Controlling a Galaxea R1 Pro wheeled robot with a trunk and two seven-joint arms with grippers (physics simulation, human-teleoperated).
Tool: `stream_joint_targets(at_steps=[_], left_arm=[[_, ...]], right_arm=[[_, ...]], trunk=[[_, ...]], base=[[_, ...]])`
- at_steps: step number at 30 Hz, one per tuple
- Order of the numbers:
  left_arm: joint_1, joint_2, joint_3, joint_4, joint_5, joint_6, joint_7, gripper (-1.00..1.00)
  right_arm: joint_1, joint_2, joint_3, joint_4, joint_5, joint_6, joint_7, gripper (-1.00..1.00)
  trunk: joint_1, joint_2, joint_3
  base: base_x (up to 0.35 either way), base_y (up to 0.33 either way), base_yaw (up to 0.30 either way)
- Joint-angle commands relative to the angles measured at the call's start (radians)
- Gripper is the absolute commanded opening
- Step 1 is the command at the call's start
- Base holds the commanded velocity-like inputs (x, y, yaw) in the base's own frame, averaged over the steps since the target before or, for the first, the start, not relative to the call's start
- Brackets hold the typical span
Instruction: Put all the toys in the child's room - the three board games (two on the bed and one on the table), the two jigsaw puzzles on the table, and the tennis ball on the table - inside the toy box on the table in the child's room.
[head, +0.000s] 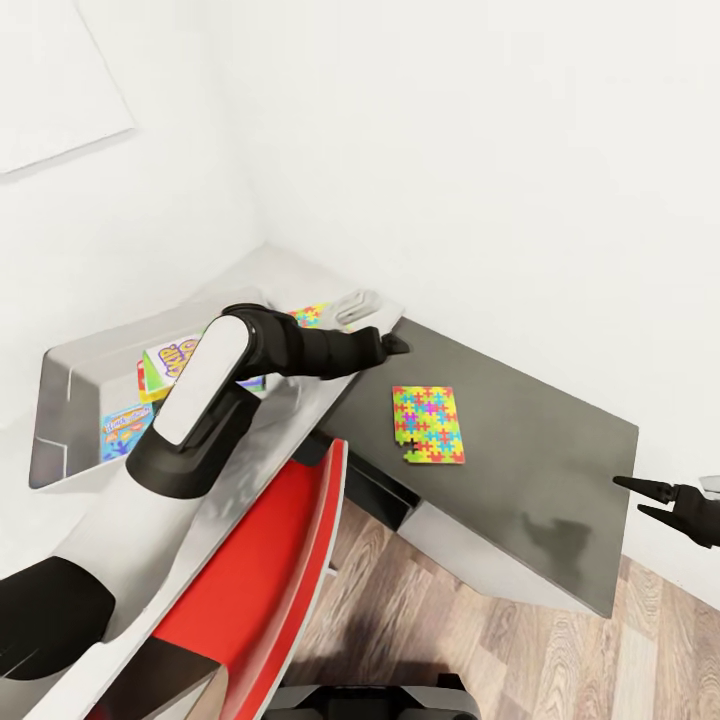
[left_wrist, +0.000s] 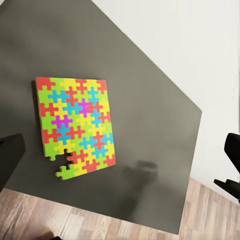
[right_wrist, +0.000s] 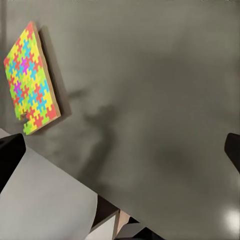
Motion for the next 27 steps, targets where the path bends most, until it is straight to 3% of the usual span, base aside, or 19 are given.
stream_joint_targets(at_steps=[1, 16, 27], left_arm=[[-0.001, 0.000, 0.000, -0.001, 0.008, 0.002, 0.010, 1.00], [0.000, -0.030, -0.006, 0.002, 0.001, 0.003, 0.012, 1.00], [0.001, -0.034, -0.007, 0.003, 0.000, 0.004, 0.011, 1.00]], right_arm=[[-0.001, 0.000, -0.001, 0.000, 0.009, 0.004, 0.010, 1.00], [-0.001, 0.000, -0.003, -0.002, 0.009, 0.004, 0.007, 1.00], [0.001, 0.000, -0.003, -0.027, 0.008, 0.006, 0.007, 1.00]], trunk=[[0.001, -0.002, -0.001], [0.001, -0.002, -0.001], [0.001, -0.002, -0.001]], base=[[0.010, 0.004, 0.000], [0.004, 0.002, -0.008], [0.001, 0.000, -0.186]])
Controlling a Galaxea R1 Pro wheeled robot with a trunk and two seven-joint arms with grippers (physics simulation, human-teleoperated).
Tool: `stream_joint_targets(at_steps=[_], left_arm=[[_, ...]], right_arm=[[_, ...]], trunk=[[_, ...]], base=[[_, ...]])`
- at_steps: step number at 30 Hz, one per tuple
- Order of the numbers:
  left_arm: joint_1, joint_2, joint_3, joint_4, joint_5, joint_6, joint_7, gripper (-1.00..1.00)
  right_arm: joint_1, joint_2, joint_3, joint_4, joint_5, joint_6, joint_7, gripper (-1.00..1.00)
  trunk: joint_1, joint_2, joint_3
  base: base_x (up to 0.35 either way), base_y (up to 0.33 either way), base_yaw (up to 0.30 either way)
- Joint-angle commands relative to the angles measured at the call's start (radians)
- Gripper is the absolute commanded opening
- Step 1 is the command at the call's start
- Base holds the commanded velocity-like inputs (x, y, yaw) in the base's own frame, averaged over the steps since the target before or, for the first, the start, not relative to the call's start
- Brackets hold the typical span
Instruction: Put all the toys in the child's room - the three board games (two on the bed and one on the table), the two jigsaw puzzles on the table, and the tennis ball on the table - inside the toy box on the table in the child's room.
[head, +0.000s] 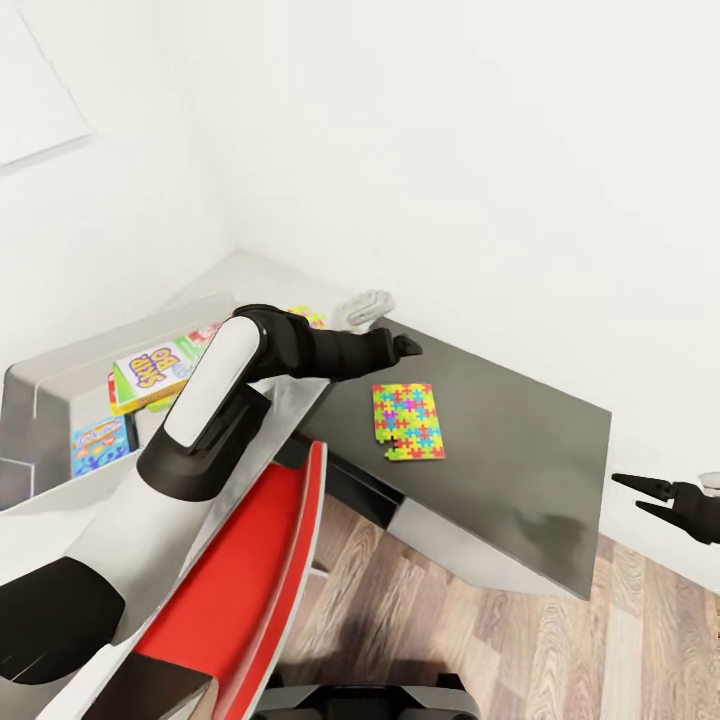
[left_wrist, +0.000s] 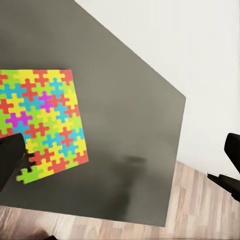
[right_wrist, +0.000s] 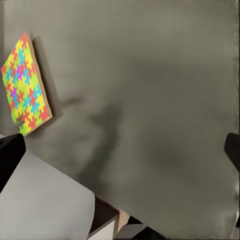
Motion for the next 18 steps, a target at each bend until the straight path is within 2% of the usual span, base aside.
stream_joint_targets(at_steps=[1, 8, 18], left_arm=[[-0.001, 0.000, 0.001, -0.001, 0.008, 0.002, 0.010, 1.00], [0.000, 0.000, 0.001, -0.003, 0.008, 0.002, 0.012, 1.00], [0.003, 0.000, 0.000, -0.005, 0.007, 0.002, 0.013, 1.00]], right_arm=[[-0.001, 0.000, -0.001, 0.000, 0.010, 0.004, 0.010, 1.00], [0.001, 0.000, -0.001, -0.004, 0.010, 0.003, 0.010, 1.00], [0.004, 0.001, -0.001, -0.008, 0.009, 0.002, 0.011, 1.00]], trunk=[[0.001, -0.002, -0.001], [0.001, -0.002, -0.001], [0.001, -0.002, -0.001]], base=[[0.000, 0.000, -0.251], [0.004, -0.002, -0.213], [0.098, -0.102, -0.020]])
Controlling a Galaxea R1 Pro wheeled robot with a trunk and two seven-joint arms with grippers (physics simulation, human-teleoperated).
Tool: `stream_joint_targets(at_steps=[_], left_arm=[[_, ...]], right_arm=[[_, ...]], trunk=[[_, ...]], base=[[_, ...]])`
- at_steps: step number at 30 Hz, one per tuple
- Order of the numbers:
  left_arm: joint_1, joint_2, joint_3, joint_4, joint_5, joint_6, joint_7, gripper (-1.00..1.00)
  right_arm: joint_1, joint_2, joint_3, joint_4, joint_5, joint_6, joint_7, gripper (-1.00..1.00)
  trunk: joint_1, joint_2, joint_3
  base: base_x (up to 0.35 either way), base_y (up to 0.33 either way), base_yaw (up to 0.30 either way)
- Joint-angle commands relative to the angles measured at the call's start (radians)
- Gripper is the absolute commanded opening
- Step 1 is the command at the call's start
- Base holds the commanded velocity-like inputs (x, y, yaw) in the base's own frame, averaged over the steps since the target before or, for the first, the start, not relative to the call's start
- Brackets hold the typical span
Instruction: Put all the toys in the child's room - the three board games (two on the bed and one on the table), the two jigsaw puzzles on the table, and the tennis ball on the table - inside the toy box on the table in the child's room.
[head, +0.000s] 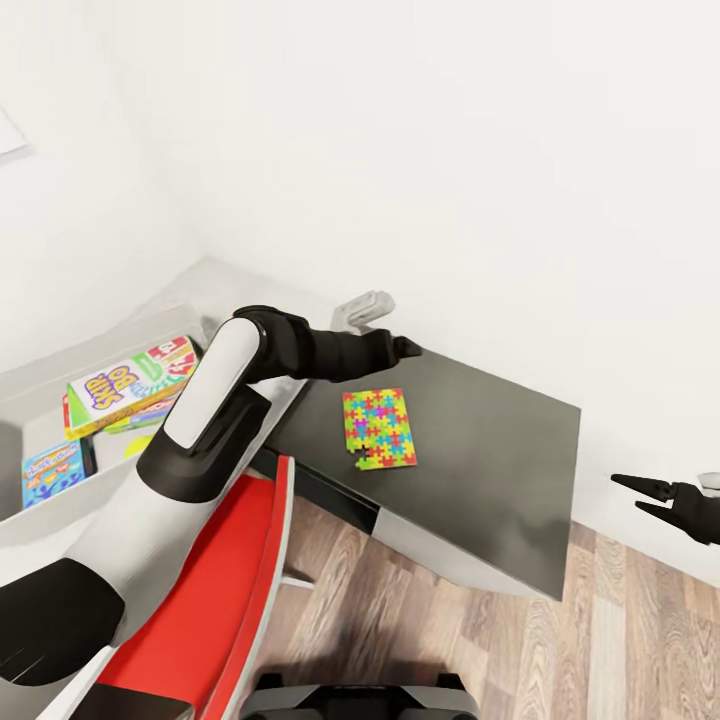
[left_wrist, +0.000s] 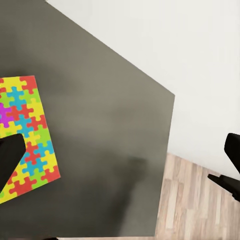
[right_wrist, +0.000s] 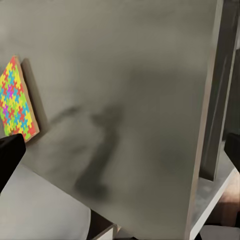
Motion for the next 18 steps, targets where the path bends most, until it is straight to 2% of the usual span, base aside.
stream_joint_targets(at_steps=[1, 18], left_arm=[[-0.001, 0.000, 0.000, -0.001, 0.008, 0.002, 0.010, 1.00], [0.024, 0.025, 0.011, 0.000, 0.007, 0.003, 0.012, 1.00]], right_arm=[[-0.001, 0.000, -0.001, 0.000, 0.009, 0.004, 0.010, 1.00], [0.003, 0.001, 0.000, -0.024, 0.009, 0.005, 0.011, 1.00]], trunk=[[0.001, -0.002, -0.001], [0.001, -0.002, -0.001]], base=[[0.046, -0.048, -0.009], [0.015, -0.015, -0.003]])
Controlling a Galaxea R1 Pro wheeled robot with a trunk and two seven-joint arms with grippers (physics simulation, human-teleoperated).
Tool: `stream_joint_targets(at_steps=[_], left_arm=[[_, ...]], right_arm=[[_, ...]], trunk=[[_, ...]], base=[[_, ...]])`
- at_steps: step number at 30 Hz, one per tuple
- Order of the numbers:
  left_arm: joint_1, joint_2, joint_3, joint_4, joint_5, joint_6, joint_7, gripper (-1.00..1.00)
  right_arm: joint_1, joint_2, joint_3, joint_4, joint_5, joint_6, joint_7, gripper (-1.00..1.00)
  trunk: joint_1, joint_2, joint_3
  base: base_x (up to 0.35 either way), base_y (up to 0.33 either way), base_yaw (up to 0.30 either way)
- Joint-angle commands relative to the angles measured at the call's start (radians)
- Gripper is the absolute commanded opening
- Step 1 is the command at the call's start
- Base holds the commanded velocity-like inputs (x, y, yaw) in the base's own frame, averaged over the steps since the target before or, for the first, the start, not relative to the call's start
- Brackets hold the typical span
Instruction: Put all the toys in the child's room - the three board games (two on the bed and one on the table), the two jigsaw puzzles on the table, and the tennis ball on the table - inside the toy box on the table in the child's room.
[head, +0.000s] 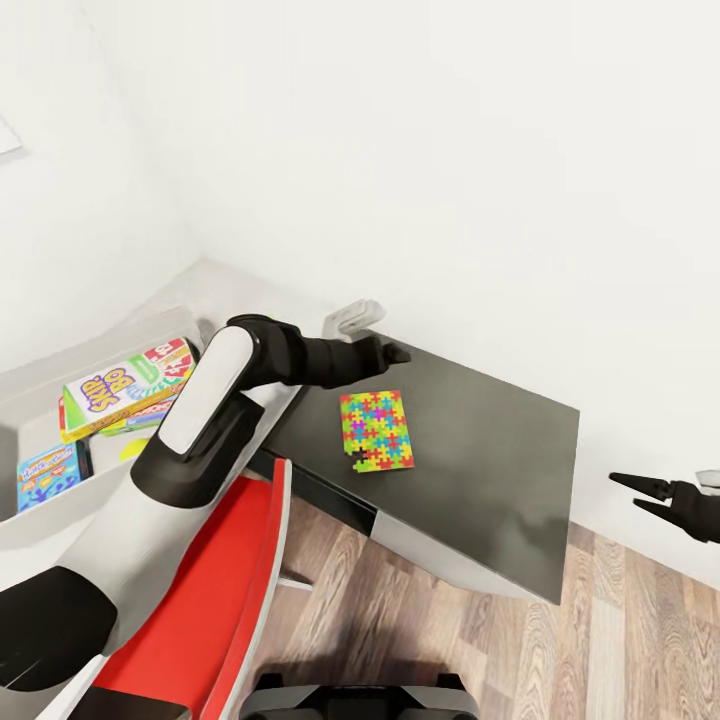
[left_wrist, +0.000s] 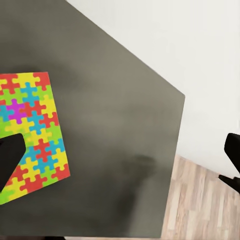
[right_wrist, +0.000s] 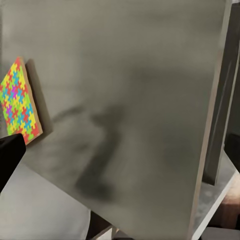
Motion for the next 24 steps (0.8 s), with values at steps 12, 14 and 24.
stream_joint_targets(at_steps=[12, 14, 24], left_arm=[[0.035, 0.049, 0.005, 0.001, 0.008, -0.003, 0.013, 1.00], [0.038, 0.056, 0.005, 0.002, 0.008, -0.004, 0.012, 1.00], [0.049, 0.088, 0.006, 0.022, 0.008, -0.007, 0.014, 1.00]], right_arm=[[0.002, 0.002, 0.006, -0.019, 0.009, 0.005, 0.010, 1.00], [0.002, 0.002, 0.006, -0.022, 0.009, 0.005, 0.010, 1.00], [0.003, 0.008, 0.007, -0.041, 0.008, 0.009, 0.012, 1.00]], trunk=[[0.001, -0.002, 0.000], [0.001, -0.002, 0.000], [0.001, -0.002, 0.001]], base=[[0.002, -0.002, -0.018], [0.000, 0.000, -0.039], [0.000, 0.000, -0.008]])
